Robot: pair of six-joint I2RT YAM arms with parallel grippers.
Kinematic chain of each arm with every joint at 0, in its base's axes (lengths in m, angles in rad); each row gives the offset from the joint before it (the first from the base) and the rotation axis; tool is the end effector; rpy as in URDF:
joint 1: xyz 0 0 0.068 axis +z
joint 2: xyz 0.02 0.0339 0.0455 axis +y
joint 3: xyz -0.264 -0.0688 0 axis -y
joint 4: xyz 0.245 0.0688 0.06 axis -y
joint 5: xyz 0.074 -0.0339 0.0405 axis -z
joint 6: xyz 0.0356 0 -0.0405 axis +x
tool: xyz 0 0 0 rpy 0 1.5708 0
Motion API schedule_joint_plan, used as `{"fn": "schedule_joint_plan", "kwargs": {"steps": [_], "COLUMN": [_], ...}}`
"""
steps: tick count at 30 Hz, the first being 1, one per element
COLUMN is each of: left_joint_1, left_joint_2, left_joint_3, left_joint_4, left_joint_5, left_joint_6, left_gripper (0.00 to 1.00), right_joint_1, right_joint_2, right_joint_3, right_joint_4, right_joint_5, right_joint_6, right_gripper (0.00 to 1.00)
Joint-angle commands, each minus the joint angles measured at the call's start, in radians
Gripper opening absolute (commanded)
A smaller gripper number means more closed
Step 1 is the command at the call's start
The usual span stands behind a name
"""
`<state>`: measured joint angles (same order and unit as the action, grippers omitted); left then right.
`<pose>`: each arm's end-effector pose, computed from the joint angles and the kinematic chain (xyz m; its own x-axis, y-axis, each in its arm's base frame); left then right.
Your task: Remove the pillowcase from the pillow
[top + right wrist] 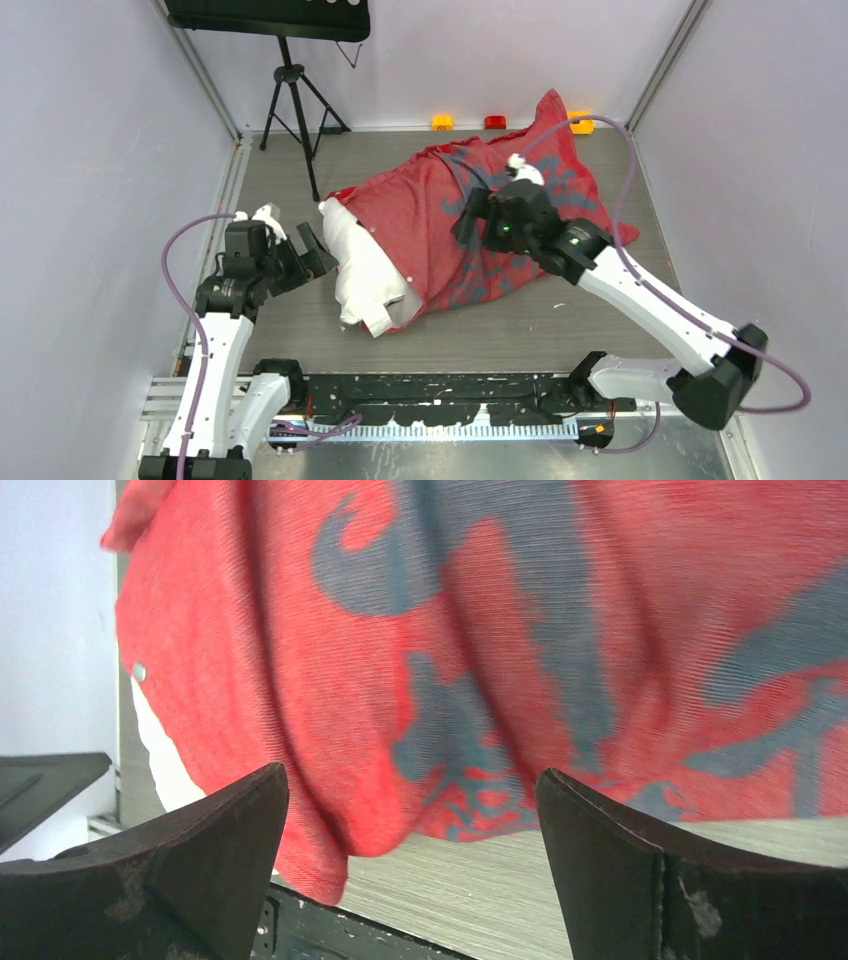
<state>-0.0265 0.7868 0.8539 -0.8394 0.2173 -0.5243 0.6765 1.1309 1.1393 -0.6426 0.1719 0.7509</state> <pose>0.1517 -0.0117 0.3008 -0.6941 -0.4706 -0.5448 -0.1932 0.8507 -0.4888 0.1909 0.1455 0.3498 -0.6853 0.3118 -0.6581 -0.0572 0.8778 0.4755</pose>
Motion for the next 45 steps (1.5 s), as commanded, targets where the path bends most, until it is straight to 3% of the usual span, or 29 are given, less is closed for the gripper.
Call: {"fn": "schedule_joint_plan", "kwargs": {"steps": [1,12,16,23,25,29,35,43,45], "left_joint_1": [0.008,0.008,0.008,0.008,0.008,0.008,0.001,-0.106,-0.124], "left_joint_2": [-0.042,-0.074,-0.08,-0.07,-0.063,-0.028,0.038,0.114,0.137], "left_joint_3": [-0.034,-0.173,-0.196,-0.201,-0.21,-0.249,-0.323,-0.352,-0.349], "left_joint_4": [0.069,0.166,0.199,0.209,0.226,0.302,0.504,0.646,0.668], "left_joint_5": [0.115,0.189,0.219,0.266,0.291,0.375,0.509,0.483,0.485], "left_joint_6": [-0.028,-0.163,-0.183,-0.195,-0.205,-0.273,-0.405,-0.487,-0.489], "left_gripper": [1.0,0.98,0.95,0.95,0.95,0.95,0.98,1.0,0.93], "right_joint_1": [0.152,0.375,0.408,0.426,0.425,0.426,0.426,0.425,0.425], "right_joint_2": [0.104,0.329,0.413,0.474,0.471,0.414,0.311,0.287,0.284], "right_joint_3": [0.121,0.195,0.25,0.307,0.304,0.264,0.152,0.132,0.126], "right_joint_4": [0.078,0.216,0.215,0.03,-0.018,-0.032,0.07,0.1,0.1], "right_joint_5": [0.137,0.104,0.097,0.366,0.423,0.5,0.48,0.407,0.406], "right_joint_6": [-0.048,-0.052,-0.054,-0.082,-0.098,-0.108,-0.124,-0.121,-0.121], "right_gripper": [0.97,0.97,0.9,0.88,0.77,0.41,0.03,0.0,0.0]}}
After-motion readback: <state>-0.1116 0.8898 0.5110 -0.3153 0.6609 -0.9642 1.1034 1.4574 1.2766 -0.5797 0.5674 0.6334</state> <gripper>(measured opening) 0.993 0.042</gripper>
